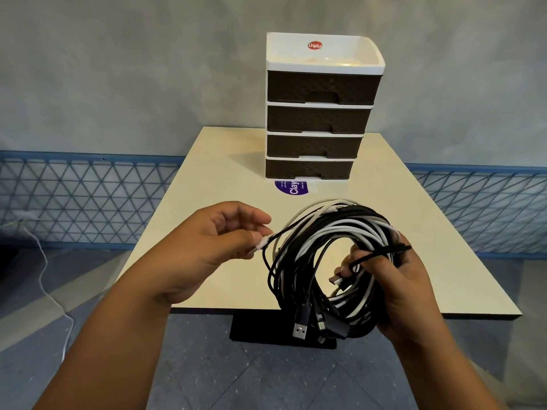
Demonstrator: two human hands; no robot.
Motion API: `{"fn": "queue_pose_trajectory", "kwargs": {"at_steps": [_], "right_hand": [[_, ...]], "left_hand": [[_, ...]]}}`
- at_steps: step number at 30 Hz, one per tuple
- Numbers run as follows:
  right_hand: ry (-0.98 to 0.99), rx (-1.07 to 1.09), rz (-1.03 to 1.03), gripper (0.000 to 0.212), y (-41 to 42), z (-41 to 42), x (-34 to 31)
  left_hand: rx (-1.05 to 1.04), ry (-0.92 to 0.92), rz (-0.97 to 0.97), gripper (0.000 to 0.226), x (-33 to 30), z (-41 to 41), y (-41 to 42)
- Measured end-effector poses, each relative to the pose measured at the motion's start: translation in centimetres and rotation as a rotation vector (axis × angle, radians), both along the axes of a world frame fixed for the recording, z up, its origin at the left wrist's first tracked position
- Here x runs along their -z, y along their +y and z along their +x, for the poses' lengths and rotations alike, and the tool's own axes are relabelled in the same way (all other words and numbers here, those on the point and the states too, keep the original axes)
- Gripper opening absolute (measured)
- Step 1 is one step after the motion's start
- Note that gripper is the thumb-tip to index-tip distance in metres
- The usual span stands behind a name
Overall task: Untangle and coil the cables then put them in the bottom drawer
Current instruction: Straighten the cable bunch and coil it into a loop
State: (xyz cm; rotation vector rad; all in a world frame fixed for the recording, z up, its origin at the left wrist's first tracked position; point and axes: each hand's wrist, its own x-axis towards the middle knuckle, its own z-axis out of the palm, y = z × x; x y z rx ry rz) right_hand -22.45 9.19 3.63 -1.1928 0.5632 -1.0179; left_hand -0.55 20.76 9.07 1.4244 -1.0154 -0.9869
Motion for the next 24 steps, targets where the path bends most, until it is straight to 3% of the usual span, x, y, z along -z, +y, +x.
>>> {"fn": "queue_pose_trajectory", "kwargs": {"at_steps": [4,7,11,17,24], "right_hand": [[-0.032,-0.005,0.017,0.029,-0.2,-0.2,-0.1],[-0.052,-0.037,0.0,0.027,0.0,-0.2,-0.3],[-0.084,-0.061,-0.006,0.028,0.2,0.0,-0.5],[-0.098,-0.065,-0.006,0.03,0.0,0.0,-0.5],[-0.116,-0.054,0.012,0.025,0.0,0.0,-0.5]], "left_hand": [[-0.013,0.193,-0.095,0.033,-0.5,-0.1,0.2],[-0.096,0.216,-0.207,0.038,-0.8,-0.6,-0.1],[-0.173,-0.005,-0.247,0.034,-0.2,-0.9,-0.5],[-0.124,-0.325,-0.061,0.026,0.4,-1.4,-0.6],[0.033,-0.001,-0.07,0.022,-0.1,-1.0,0.1]]}}
